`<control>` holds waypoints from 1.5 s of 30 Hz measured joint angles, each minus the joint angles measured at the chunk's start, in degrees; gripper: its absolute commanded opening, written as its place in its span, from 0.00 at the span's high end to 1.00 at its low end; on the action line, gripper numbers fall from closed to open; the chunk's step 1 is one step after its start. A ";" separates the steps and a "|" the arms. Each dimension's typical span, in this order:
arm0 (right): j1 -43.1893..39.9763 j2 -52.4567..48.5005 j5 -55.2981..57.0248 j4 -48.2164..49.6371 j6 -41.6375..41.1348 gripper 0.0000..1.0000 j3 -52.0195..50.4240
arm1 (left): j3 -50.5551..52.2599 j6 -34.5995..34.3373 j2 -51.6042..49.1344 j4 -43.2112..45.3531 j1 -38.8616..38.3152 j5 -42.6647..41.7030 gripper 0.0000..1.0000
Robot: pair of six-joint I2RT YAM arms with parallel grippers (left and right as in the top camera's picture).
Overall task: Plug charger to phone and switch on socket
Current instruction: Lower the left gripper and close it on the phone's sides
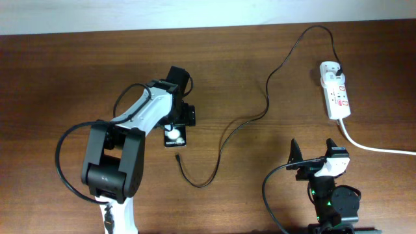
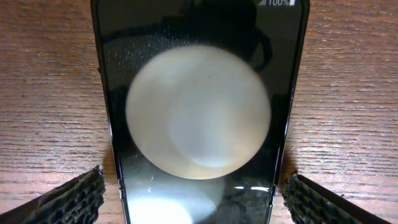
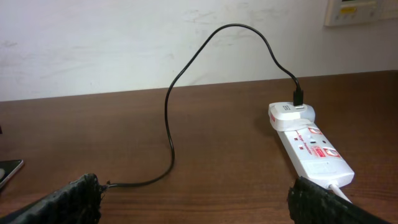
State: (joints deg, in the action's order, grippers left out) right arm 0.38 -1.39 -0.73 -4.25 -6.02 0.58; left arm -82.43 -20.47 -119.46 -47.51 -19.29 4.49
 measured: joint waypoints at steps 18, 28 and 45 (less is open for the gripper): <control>0.00 0.00 0.02 0.00 -0.04 0.02 0.00 | 0.22 0.33 0.00 0.33 1.60 -2.08 0.01; -0.02 0.00 0.00 0.00 -0.02 0.01 0.00 | 0.22 0.33 0.00 0.33 1.64 -2.08 0.01; 0.00 0.00 0.02 0.00 -0.02 0.01 0.00 | 0.22 0.35 0.00 0.37 1.64 -2.12 0.01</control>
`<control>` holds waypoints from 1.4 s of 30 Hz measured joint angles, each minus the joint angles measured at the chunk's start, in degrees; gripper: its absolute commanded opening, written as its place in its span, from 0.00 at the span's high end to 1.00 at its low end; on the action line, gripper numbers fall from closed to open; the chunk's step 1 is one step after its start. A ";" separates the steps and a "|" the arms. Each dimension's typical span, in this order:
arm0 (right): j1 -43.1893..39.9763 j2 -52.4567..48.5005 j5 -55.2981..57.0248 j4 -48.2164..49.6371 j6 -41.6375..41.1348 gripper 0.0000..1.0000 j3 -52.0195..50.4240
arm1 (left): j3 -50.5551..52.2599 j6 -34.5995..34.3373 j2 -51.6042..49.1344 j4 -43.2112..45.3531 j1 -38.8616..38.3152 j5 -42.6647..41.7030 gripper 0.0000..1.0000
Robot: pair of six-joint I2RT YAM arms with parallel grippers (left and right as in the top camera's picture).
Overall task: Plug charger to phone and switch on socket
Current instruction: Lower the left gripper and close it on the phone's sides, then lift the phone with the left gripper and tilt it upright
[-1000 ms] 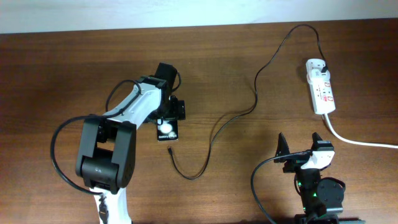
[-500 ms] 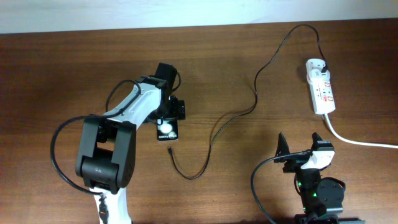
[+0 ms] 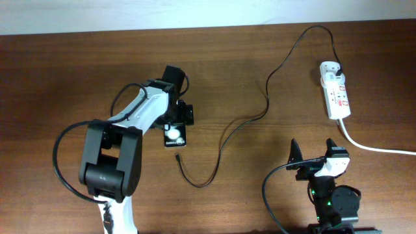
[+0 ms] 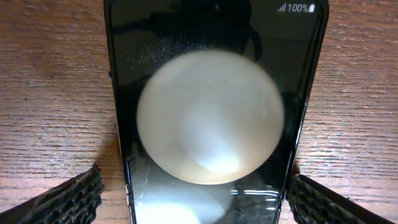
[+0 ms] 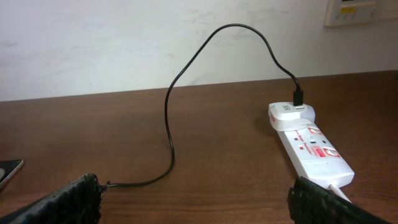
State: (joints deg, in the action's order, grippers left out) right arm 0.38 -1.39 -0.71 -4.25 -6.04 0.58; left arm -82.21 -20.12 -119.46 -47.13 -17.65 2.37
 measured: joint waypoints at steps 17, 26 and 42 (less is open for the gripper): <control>0.00 0.00 -0.02 0.00 0.00 0.01 0.00 | 0.68 1.73 0.63 0.20 0.00 -0.48 0.00; -0.02 0.00 -0.02 0.00 0.07 0.01 0.00 | 1.25 2.64 1.51 1.11 0.17 -3.76 0.01; 0.00 0.00 -0.02 0.00 0.00 0.01 0.00 | 6.60 0.76 4.39 7.17 0.15 -1.01 0.12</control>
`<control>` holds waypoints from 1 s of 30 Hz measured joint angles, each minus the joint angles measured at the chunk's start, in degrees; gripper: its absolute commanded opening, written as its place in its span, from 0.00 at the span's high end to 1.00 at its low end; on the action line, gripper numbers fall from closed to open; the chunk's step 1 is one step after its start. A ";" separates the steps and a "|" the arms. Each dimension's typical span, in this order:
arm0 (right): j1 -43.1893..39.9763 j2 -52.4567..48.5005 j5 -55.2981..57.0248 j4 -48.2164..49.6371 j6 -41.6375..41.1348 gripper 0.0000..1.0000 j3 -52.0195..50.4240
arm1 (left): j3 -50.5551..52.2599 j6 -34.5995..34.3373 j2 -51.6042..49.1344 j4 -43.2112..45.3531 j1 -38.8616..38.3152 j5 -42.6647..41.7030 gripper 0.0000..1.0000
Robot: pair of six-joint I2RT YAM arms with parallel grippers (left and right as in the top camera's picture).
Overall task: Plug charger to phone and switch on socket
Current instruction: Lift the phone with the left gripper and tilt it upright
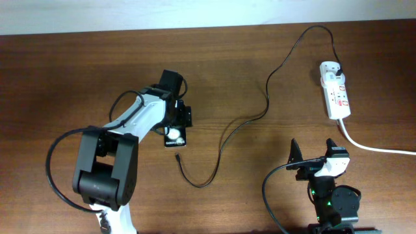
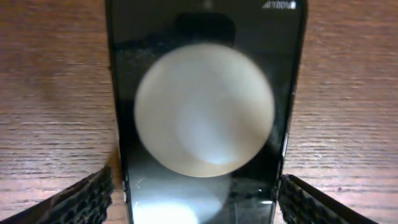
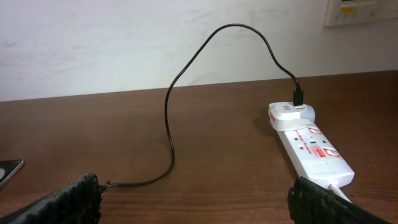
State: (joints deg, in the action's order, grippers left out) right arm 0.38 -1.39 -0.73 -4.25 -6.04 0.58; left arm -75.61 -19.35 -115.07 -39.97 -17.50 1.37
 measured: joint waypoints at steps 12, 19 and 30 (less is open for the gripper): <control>0.00 0.00 0.02 0.00 -0.02 0.01 0.00 | 1.03 -2.51 0.37 -0.59 -2.34 2.49 0.23; 0.00 0.00 0.00 0.00 0.02 0.01 0.00 | 1.18 -2.82 0.50 -0.46 -2.34 2.54 0.32; 0.00 0.00 0.00 -0.02 -0.02 0.01 0.00 | 0.28 -0.13 3.37 -4.52 3.61 -7.32 0.31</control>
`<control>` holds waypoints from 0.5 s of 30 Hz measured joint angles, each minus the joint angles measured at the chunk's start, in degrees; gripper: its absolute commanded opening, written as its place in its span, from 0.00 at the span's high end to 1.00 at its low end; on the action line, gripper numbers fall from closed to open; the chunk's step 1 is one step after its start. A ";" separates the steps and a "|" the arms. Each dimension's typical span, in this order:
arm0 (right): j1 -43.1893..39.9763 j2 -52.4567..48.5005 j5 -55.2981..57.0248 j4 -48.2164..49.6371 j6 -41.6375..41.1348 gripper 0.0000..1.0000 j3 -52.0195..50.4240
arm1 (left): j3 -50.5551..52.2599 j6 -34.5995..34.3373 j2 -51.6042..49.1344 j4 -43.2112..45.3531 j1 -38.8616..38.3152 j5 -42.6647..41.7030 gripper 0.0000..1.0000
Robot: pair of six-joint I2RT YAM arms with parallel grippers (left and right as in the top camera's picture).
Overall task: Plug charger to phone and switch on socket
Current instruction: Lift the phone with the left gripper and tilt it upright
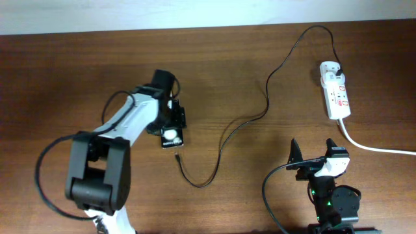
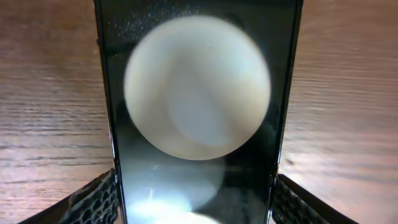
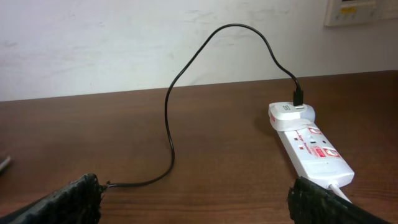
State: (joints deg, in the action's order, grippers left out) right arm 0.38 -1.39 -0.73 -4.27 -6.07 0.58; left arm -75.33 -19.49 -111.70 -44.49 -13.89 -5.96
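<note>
The black phone [image 1: 171, 136] lies flat on the table, its screen reflecting a round lamp [image 2: 198, 87]. My left gripper [image 2: 196, 205] is shut on the phone, a finger pressed against each long edge. In the overhead view the left gripper [image 1: 170, 125] sits over the phone's far end. The black charger cable [image 1: 224, 140] runs from the white adapter [image 3: 291, 115] in the white socket strip [image 1: 336, 91], and its free plug [image 1: 177, 156] lies just in front of the phone. My right gripper [image 3: 196, 202] stands open near the front edge, holding nothing.
The strip's thick white lead [image 1: 374, 147] runs off the right edge. The cable arches up near the back wall [image 3: 224, 28]. My right arm's base [image 1: 331, 198] stands at the front right, the left arm's base [image 1: 97, 175] at the front left.
My left gripper's fingers have come in against the phone's sides. The phone and gripper have shifted a little to the left and turned slightly. The right arm has not moved.
My left gripper hovered open over the phone with a gap on each side, then shifted slightly over it. A second ago the fingers stood closer to its edges, and now they grip it. The cable, the socket strip and my right gripper stayed put throughout.
</note>
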 measured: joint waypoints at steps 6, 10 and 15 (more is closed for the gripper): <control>0.00 0.00 0.00 0.02 0.04 0.01 0.00 | -0.33 9.22 0.92 2.91 9.09 -24.63 0.29; 0.00 0.00 0.02 0.02 0.02 0.01 0.00 | -0.33 14.86 0.92 5.01 9.77 -33.73 0.30; 0.00 0.00 0.00 0.02 0.07 0.02 0.00 | -0.20 17.18 0.92 6.51 9.73 -37.29 0.29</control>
State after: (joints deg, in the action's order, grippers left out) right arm 0.38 -1.39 -0.73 -4.25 -6.00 0.58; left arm -75.53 -2.31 -110.78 -37.98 -4.16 -43.24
